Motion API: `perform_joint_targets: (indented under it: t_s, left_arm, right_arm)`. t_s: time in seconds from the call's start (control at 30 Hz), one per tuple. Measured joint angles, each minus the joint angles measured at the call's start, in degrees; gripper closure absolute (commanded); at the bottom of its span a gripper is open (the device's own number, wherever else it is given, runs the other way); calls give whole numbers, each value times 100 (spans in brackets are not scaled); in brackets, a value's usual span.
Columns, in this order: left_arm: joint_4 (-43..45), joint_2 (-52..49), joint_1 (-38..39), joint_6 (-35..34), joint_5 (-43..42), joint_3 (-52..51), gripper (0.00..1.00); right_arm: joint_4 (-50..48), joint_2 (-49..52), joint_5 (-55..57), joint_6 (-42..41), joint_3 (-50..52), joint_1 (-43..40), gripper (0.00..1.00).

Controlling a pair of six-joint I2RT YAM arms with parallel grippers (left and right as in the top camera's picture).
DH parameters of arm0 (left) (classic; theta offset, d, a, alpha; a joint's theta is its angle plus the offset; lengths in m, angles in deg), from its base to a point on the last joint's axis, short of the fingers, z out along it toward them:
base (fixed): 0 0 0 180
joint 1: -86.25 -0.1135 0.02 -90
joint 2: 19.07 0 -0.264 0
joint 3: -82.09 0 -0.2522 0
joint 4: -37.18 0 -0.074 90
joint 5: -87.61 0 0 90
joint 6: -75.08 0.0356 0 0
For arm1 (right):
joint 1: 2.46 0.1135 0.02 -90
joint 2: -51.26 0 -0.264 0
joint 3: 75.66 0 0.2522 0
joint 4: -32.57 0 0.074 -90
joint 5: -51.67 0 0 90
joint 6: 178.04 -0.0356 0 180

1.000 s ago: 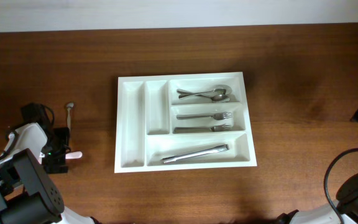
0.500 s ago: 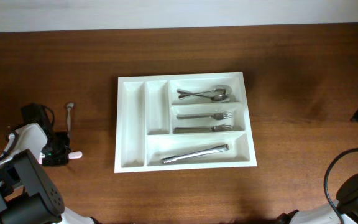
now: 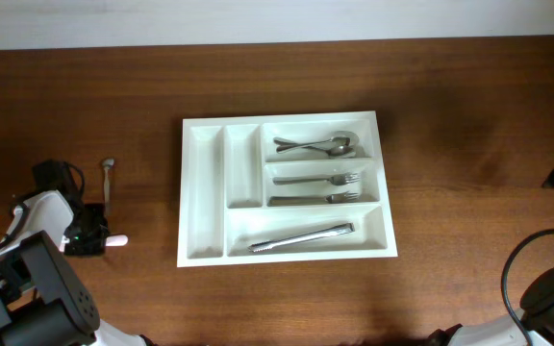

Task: Pack container
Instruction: 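Carry the knife into the tray's second narrow left compartment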

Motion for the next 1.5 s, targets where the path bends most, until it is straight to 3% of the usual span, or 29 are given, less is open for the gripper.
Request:
perform_joint_targets:
  t_s: [0.4, 0.63, 1.1, 1.5]
  left_arm:
    - [-129, 52, 103, 2050, -413, 577, 98]
    - [-116, 850, 1003, 3171, -590, 1202, 98]
    - [1113, 1331, 4083, 3709, -492, 1777, 98]
    - [1064, 562, 5125, 4343, -245, 1777, 94]
  right_arm:
    - [0, 0, -2, 0, 0, 0, 1]
    - [0, 0, -2, 2, 0, 0, 1]
    - [0, 0, 0, 4, 0, 0, 1]
    - [0, 0, 0, 2, 0, 0, 1]
